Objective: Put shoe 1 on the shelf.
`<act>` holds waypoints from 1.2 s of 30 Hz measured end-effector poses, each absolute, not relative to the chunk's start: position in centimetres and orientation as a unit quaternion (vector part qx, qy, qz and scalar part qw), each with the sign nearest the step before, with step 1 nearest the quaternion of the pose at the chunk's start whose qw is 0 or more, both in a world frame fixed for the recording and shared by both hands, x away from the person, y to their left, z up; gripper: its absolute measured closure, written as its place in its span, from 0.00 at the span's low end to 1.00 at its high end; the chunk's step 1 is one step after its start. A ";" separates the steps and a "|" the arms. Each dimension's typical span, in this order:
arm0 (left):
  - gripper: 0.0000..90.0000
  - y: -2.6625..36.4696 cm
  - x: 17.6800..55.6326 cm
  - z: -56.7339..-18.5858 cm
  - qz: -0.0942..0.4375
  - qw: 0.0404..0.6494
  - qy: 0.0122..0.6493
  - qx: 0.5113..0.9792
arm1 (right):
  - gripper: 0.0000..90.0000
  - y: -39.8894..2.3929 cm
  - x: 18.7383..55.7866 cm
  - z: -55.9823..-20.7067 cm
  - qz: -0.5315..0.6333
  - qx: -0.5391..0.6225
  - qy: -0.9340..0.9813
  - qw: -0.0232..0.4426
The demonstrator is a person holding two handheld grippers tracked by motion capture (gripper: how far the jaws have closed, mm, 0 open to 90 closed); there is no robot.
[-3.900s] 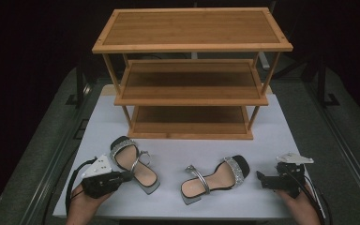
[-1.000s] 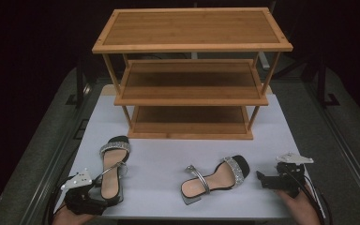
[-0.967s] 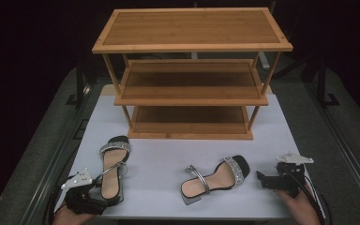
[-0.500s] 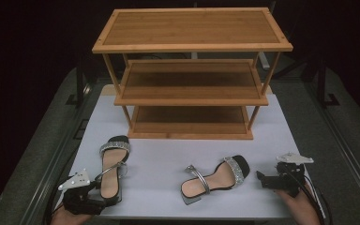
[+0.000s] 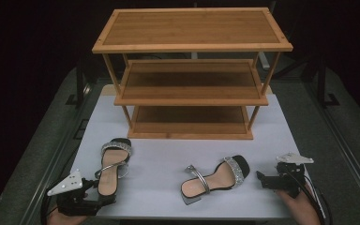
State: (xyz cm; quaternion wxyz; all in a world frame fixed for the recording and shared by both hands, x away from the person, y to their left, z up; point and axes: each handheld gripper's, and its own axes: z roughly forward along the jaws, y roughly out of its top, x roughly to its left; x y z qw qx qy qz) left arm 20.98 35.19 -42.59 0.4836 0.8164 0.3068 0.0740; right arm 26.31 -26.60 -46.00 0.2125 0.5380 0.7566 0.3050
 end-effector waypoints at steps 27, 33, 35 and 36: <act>0.32 29.5 25.3 -40.6 0.054 0.513 0.231 0.825 | 0.00 -26.6 26.3 -46.0 0.305 0.538 0.757 0.212; 0.32 27.3 27.5 -40.3 0.053 0.517 0.217 0.826 | 0.00 -26.6 26.3 -46.0 0.305 0.538 0.757 0.212; 0.32 26.8 28.2 -40.3 0.054 0.520 0.215 0.825 | 0.00 -26.6 26.3 -46.0 0.305 0.538 0.757 0.212; 0.32 26.5 28.6 -40.3 0.054 0.522 0.215 0.824 | 0.00 -26.6 26.3 -46.0 0.305 0.538 0.757 0.212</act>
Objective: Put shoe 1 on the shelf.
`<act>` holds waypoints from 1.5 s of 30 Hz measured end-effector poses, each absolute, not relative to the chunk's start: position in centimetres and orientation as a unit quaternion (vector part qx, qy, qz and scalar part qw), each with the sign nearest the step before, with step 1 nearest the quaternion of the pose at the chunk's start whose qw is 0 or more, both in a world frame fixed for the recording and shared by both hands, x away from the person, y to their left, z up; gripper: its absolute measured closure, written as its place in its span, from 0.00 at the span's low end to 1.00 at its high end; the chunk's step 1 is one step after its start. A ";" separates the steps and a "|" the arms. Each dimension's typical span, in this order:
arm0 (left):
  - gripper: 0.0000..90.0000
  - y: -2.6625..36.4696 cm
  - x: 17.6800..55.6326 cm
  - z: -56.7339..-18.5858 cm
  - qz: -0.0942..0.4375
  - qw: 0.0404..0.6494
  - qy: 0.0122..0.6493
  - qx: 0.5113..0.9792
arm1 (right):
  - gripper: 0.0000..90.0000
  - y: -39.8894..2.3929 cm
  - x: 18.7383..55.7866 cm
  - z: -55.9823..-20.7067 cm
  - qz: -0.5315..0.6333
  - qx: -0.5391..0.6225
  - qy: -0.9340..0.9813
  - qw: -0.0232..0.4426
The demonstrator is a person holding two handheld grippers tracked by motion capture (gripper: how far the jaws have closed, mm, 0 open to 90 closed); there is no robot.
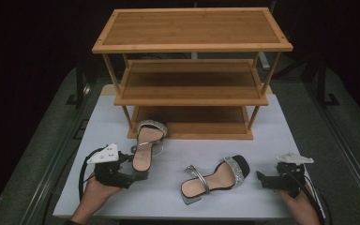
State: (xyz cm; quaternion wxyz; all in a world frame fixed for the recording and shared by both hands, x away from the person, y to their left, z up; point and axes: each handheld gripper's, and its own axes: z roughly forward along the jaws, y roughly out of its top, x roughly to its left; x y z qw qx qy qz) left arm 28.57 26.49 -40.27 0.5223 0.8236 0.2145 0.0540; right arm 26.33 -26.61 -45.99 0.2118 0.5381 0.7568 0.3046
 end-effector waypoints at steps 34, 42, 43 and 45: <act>0.32 18.8 41.3 -43.2 0.070 0.544 0.227 0.805 | 0.00 -26.6 26.4 -46.0 0.305 0.537 0.757 0.212; 0.32 17.9 44.0 -44.3 0.059 0.541 0.252 0.800 | 0.00 -26.6 26.3 -46.0 0.306 0.537 0.757 0.213; 0.32 17.8 44.3 -44.3 0.075 0.535 0.267 0.798 | 0.00 -26.6 26.3 -46.0 0.306 0.537 0.757 0.213; 0.32 17.6 44.8 -44.4 0.078 0.529 0.265 0.802 | 0.00 -26.6 26.3 -46.0 0.306 0.537 0.757 0.213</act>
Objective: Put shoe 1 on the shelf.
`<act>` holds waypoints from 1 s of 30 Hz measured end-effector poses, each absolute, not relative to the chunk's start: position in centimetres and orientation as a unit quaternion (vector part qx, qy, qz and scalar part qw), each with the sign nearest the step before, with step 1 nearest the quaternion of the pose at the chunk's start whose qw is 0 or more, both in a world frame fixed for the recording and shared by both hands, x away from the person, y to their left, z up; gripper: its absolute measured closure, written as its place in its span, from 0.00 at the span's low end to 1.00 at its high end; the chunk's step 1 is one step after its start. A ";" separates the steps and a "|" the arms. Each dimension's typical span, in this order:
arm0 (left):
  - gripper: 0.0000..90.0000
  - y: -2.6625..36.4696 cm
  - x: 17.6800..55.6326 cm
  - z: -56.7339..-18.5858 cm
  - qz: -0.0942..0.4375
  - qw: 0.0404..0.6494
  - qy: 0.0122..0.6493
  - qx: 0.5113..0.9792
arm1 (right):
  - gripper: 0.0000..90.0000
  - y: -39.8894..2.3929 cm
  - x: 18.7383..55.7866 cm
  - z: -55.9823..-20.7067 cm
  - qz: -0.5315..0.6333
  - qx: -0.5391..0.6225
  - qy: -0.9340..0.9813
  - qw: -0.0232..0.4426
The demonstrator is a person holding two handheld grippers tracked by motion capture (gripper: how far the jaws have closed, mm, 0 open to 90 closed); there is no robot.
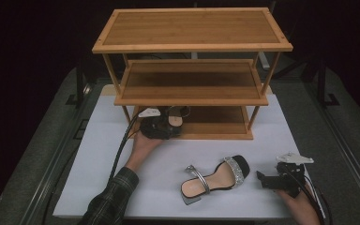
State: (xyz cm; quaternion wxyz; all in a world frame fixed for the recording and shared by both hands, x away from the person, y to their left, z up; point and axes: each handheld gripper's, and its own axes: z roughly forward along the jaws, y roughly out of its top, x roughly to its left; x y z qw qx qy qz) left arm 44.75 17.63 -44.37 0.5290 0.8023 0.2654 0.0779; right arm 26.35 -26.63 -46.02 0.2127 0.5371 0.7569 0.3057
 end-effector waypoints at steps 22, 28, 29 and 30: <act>0.28 17.9 44.7 -45.0 0.077 0.464 0.284 0.836 | 0.00 -26.6 26.3 -46.0 0.305 0.537 0.757 0.213; 0.36 19.4 43.6 -44.6 0.090 0.468 0.287 0.831 | 0.00 -26.6 26.3 -46.0 0.305 0.537 0.757 0.213; 0.36 19.4 43.6 -44.6 0.090 0.468 0.287 0.831 | 0.00 -26.6 26.3 -46.0 0.305 0.537 0.757 0.213; 0.37 19.5 43.6 -44.7 0.087 0.472 0.288 0.829 | 0.00 -26.6 26.3 -46.0 0.305 0.537 0.757 0.213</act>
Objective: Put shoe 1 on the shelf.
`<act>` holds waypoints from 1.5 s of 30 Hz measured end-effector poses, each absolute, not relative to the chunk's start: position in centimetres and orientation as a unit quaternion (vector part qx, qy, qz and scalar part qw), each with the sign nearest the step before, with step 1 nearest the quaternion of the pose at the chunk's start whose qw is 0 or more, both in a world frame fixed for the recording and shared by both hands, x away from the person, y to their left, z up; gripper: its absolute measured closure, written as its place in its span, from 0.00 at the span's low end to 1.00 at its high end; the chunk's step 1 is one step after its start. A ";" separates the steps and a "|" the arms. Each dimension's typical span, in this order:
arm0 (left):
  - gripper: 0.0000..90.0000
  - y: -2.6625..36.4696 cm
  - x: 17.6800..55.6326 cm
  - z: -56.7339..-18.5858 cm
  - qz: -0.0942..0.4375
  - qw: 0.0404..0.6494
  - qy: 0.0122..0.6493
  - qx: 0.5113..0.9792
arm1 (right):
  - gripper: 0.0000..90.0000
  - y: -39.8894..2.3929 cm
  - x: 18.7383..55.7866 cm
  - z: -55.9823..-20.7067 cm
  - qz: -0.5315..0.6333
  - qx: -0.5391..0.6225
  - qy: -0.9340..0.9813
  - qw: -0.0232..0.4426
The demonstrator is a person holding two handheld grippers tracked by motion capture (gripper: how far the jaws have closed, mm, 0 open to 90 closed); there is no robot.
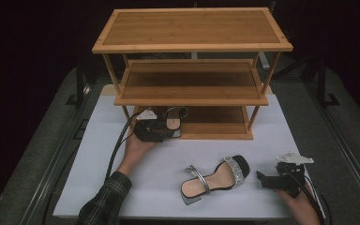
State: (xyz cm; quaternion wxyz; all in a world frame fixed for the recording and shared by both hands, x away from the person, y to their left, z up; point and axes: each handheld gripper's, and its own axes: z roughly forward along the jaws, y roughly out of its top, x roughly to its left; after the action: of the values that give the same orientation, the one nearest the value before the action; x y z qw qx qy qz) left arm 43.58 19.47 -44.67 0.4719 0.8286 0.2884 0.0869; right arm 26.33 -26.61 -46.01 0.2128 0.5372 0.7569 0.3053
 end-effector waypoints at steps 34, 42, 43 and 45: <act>0.31 19.8 43.1 -43.4 0.102 0.456 0.310 0.828 | 0.00 -26.6 26.3 -46.0 0.305 0.537 0.757 0.213; 0.28 21.7 40.0 -42.4 0.106 0.445 0.303 0.836 | 0.00 -26.6 26.3 -46.0 0.305 0.537 0.757 0.213; 0.27 21.7 40.0 -42.4 0.106 0.445 0.303 0.836 | 0.00 -26.6 26.3 -46.0 0.305 0.537 0.757 0.213; 0.26 22.4 39.1 -42.1 0.113 0.442 0.304 0.836 | 0.00 -26.6 26.3 -46.0 0.305 0.537 0.757 0.213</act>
State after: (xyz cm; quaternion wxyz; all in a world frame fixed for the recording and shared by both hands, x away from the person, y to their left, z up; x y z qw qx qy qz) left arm 39.14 22.38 -42.08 0.4422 0.8361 0.3042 0.1134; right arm 26.34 -26.61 -46.00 0.2127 0.5374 0.7570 0.3049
